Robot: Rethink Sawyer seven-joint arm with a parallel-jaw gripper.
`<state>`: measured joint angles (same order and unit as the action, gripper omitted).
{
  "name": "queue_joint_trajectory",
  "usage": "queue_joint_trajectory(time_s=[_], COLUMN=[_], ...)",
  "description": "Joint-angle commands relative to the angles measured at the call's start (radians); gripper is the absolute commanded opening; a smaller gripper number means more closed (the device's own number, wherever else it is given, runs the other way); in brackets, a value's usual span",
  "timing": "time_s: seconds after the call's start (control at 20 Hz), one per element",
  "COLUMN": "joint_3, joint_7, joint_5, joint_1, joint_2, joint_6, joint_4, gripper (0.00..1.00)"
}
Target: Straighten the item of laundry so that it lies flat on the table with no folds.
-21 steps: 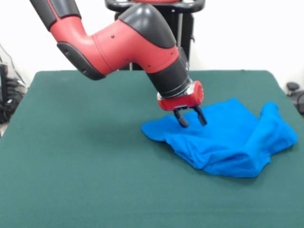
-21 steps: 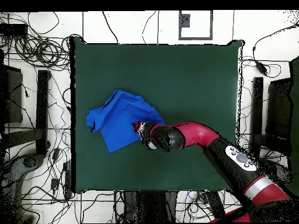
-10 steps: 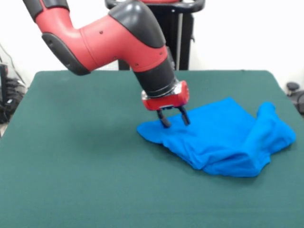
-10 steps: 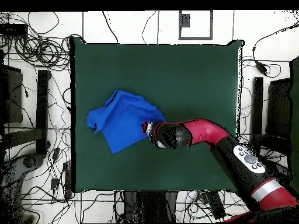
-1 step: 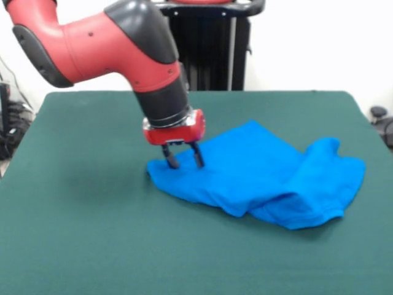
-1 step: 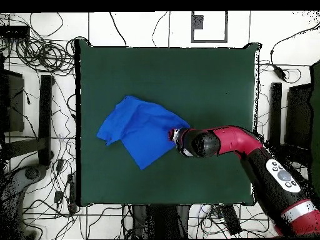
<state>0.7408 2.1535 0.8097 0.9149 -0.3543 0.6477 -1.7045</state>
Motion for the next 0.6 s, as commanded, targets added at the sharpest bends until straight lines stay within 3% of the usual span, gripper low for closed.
queue_joint_trajectory(time_s=[0.05, 0.6], joint_3=[-0.111, -0.116], joint_7=[-0.315, -0.298], joint_5=[0.130, 0.141], joint_1=[-0.002, -0.002], joint_2=[0.023, 0.027], joint_6=[0.100, 0.080], joint_4=[0.127, 0.121], gripper=[1.00, 1.00])
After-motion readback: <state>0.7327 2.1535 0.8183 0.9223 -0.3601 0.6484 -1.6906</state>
